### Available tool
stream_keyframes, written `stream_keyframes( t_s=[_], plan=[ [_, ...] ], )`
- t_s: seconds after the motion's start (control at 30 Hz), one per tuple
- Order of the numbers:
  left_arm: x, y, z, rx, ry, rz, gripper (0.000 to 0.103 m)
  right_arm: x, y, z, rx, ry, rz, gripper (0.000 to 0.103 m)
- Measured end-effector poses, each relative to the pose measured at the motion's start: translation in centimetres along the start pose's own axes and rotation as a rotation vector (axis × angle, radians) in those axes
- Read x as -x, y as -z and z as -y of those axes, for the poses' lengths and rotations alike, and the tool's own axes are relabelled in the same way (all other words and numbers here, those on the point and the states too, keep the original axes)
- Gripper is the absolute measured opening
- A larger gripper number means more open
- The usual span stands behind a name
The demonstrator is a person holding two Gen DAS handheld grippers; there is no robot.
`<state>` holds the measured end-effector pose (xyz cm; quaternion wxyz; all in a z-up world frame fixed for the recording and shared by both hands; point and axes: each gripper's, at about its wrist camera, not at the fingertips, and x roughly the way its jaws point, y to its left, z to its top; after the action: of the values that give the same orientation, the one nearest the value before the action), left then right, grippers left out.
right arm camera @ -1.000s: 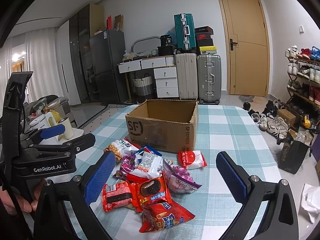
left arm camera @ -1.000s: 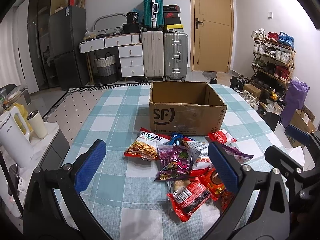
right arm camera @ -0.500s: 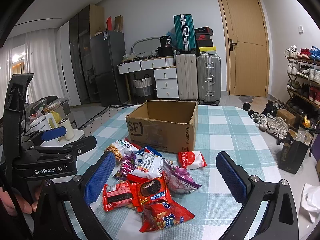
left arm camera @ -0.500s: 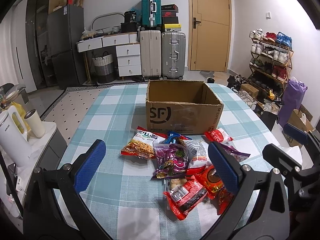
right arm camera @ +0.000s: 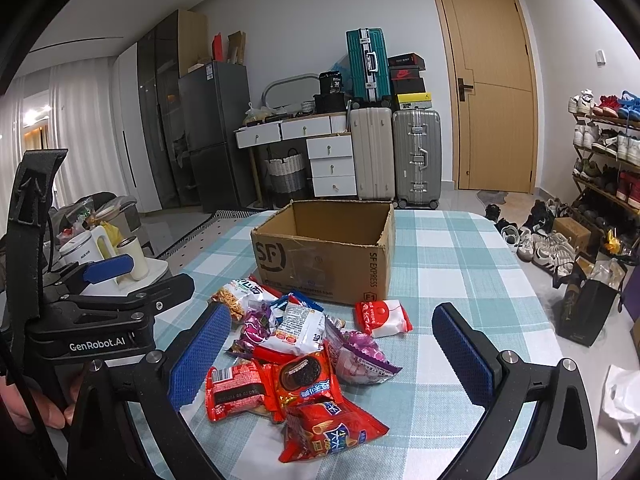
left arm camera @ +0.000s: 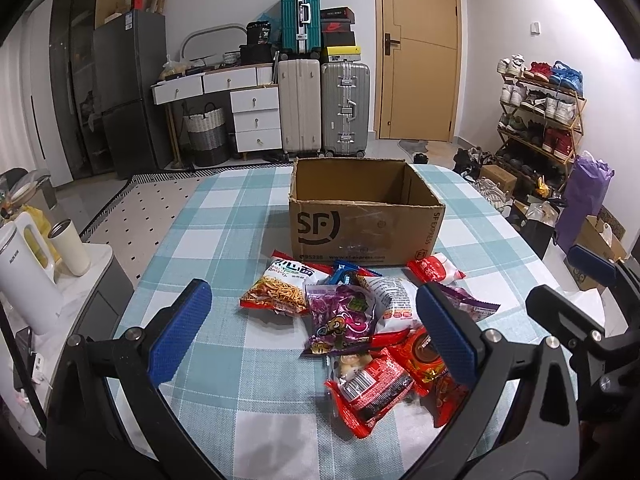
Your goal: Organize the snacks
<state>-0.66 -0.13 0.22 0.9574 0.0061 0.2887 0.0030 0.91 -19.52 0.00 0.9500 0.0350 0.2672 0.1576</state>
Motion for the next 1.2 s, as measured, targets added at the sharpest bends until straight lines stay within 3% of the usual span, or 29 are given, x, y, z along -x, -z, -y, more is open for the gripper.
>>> stream_keyframes(
  t_s=[0.6,1.2],
  plan=[
    [-0.4,0.3,0.3,-0.005,0.002,-0.011,0.102,0.5,0.2,0.3,-0.004,-0.011,-0.012,0.103],
    [-1.1,0.8,0.3,-0.002,-0.001,-0.022,0.102,-1.4,3.7,0.3,-0.023,-0.061,-0.089,0.103]
  ],
)
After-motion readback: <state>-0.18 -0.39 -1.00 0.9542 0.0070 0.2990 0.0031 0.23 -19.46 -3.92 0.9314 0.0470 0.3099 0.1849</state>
